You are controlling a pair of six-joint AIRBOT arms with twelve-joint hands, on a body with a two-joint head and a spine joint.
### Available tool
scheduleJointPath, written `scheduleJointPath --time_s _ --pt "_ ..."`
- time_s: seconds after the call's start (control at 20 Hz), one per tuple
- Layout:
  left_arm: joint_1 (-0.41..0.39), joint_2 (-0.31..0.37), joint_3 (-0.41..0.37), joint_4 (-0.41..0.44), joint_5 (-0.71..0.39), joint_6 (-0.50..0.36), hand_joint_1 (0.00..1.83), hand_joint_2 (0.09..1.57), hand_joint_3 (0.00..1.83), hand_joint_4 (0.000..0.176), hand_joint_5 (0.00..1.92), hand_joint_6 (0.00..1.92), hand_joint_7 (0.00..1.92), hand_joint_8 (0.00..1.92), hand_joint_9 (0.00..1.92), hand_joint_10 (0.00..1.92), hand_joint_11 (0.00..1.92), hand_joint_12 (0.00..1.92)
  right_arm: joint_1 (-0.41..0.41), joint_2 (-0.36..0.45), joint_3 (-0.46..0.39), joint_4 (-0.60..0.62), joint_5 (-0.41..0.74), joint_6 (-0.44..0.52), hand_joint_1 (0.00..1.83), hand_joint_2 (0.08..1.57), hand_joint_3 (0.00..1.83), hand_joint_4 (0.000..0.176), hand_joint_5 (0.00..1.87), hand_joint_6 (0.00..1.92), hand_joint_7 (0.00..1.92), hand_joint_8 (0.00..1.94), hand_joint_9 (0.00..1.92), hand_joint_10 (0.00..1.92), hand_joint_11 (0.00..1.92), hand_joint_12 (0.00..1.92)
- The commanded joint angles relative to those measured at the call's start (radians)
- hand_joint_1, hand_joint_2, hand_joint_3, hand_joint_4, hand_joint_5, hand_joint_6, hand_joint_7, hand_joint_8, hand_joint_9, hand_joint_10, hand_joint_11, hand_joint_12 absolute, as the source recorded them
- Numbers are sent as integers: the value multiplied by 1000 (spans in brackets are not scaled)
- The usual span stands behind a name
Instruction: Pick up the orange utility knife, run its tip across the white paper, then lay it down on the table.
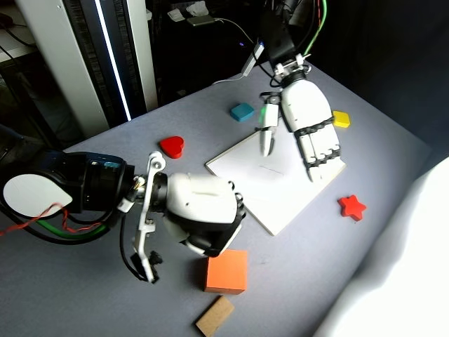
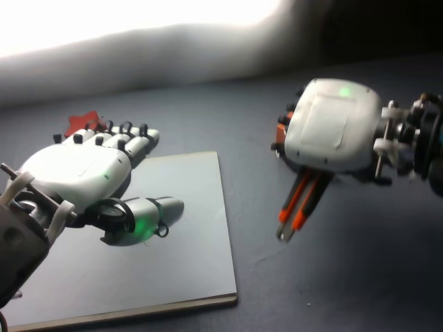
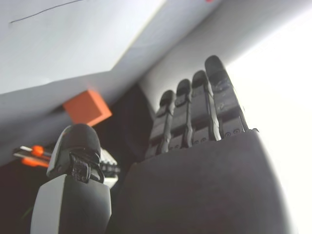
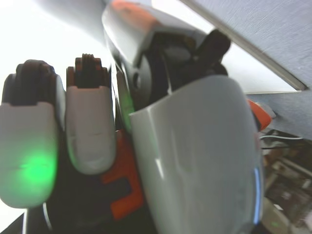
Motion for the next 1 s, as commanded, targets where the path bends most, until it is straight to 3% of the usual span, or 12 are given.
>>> scheduleJointPath --time_s 0.0,0.15,0.3,0.35,0.4,0.45,0.55,0.7,0.8,0.85,0.9,0.95 --pt "1 4 -1 51 -83 4 103 1301 1 0 41 3 55 2 56 4 0 450 -5 9 -16 23 81 -7 1537 933 808 176 1530 1921 1701 1941 1845 1921 1890 1921" --pt "22 4 -11 51 -106 -15 105 1303 1 0 33 1 55 0 57 2 0 462 -45 13 -37 27 81 -30 1525 869 941 176 1447 1921 1613 1941 1777 1921 1831 1921" --pt "43 5 -21 51 -150 -35 90 1305 2 0 20 0 39 0 46 0 0 448 -58 12 -42 38 83 -46 1448 821 971 176 1248 1921 1408 1941 1566 1921 1596 1921" --pt "45 6 -21 51 -151 -35 98 1303 0 0 31 4 51 5 52 3 0 451 -61 11 -43 38 87 -51 1250 619 1444 0 990 1859 1131 1941 1457 1921 1480 1921" --pt "46 6 -21 51 -151 -36 102 1302 0 0 34 5 57 6 53 3 0 452 -63 11 -45 38 87 -56 1220 588 1494 0 918 1792 1059 1941 1377 1921 1385 1921" --pt "47 6 -20 51 -151 -36 105 1302 0 0 32 3 65 6 53 2 0 429 -65 11 -46 38 87 -63 1209 644 1374 0 839 1723 981 1941 1248 1921 1197 1921" --pt "49 7 -18 51 -151 -41 105 1304 1 0 26 0 72 7 58 4 0 423 -66 14 -50 38 87 -70 1167 764 1206 0 698 1789 883 1941 1059 1921 1007 1921" --pt "52 10 -18 51 -151 -42 117 1301 0 0 29 2 67 3 48 0 0 433 -65 32 -65 38 87 -71 1044 1020 840 0 505 1918 654 1918 689 1921 669 1921" --pt "55 13 -19 51 -151 -45 125 1298 0 0 47 6 73 2 52 1 0 469 -59 51 -86 38 87 -71 958 1291 370 19 413 1863 472 1937 436 1921 487 1921" --pt "57 13 -19 51 -151 -46 118 1301 0 0 40 2 69 0 51 1 0 463 -55 60 -96 38 86 -71 948 1186 295 0 158 1626 175 1702 203 1921 311 1921" --pt "58 13 -19 51 -151 -46 132 1299 0 0 48 5 85 6 59 4 0 461 -53 71 -108 38 86 -70 864 1114 287 0 31 1253 77 1388 61 1784 110 1921" --pt "59 13 -19 51 -151 -47 126 1298 0 0 53 6 87 5 60 4 0 461 -50 87 -125 38 86 -68 788 1065 279 0 5 839 21 1051 11 1491 21 1921"
